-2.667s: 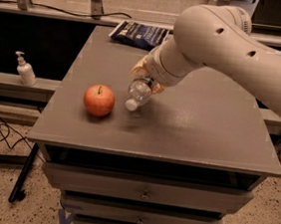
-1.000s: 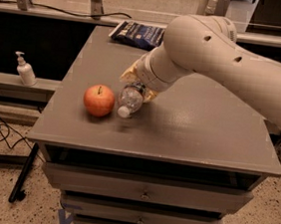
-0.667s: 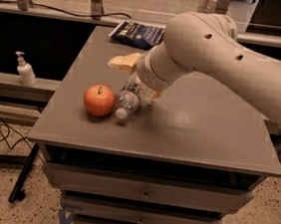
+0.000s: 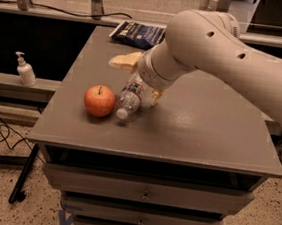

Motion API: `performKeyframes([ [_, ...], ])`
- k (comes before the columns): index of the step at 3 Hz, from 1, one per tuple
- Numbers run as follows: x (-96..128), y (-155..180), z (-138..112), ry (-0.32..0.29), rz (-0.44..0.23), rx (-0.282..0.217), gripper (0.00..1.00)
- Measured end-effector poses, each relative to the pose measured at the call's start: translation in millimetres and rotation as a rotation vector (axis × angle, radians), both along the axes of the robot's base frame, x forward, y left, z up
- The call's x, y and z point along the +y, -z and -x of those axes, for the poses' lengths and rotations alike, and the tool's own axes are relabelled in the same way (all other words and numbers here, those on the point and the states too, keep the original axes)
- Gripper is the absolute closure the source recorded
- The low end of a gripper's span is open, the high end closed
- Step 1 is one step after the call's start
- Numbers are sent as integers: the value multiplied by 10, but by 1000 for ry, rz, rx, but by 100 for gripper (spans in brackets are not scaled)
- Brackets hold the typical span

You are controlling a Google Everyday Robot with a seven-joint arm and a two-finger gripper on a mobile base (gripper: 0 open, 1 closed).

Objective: Move water bottle near apple

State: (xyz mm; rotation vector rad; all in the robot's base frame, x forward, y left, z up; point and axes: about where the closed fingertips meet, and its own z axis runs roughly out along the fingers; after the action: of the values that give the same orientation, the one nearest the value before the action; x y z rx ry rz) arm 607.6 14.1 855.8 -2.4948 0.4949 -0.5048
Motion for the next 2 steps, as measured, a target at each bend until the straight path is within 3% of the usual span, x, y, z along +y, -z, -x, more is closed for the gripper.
performKeyframes([
  [2, -2, -13, 0, 0, 0, 0, 0],
])
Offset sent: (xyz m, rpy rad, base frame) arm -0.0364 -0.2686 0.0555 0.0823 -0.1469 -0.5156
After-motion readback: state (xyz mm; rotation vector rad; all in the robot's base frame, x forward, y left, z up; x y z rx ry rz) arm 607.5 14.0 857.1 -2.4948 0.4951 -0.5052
